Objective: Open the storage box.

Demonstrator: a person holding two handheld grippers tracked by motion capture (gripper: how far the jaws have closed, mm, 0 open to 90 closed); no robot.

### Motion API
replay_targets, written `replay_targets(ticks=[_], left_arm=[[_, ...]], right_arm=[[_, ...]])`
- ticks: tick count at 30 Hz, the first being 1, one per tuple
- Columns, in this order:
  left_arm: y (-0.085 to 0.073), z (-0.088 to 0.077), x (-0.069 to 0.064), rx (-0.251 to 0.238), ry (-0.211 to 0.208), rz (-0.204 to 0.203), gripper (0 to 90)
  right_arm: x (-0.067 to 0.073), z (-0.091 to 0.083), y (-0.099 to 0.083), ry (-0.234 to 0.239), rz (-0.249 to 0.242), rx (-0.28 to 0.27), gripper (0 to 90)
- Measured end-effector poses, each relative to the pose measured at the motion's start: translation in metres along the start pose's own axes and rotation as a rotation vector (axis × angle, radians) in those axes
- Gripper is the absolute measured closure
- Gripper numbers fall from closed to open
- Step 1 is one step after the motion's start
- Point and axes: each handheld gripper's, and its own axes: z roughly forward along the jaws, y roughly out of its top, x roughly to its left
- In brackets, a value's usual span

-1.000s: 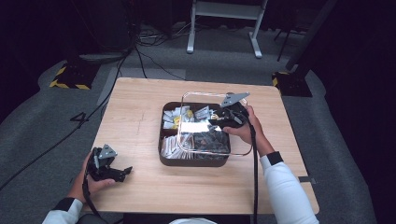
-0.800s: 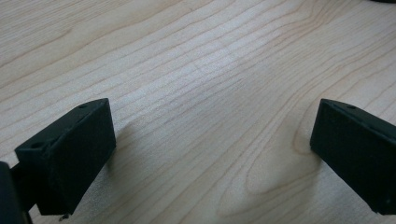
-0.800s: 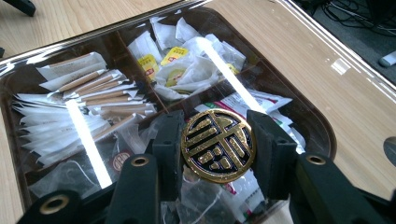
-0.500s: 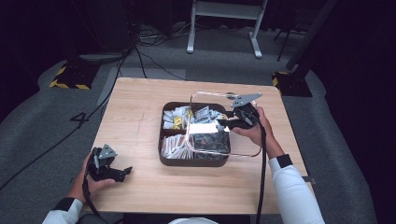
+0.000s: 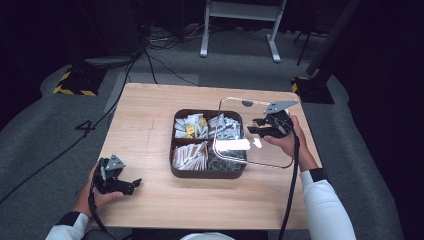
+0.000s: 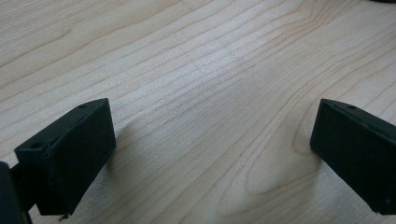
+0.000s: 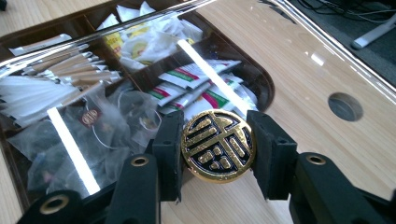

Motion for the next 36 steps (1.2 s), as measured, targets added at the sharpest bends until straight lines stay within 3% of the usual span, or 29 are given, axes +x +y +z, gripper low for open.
replay_targets(ticks=[36], left_arm=[[0.0, 0.0, 0.0, 0.0, 0.0, 0.0, 0.3]], right_arm=[[-0.045, -0.042, -0.061, -0.08, 0.121, 0.012, 59.3]])
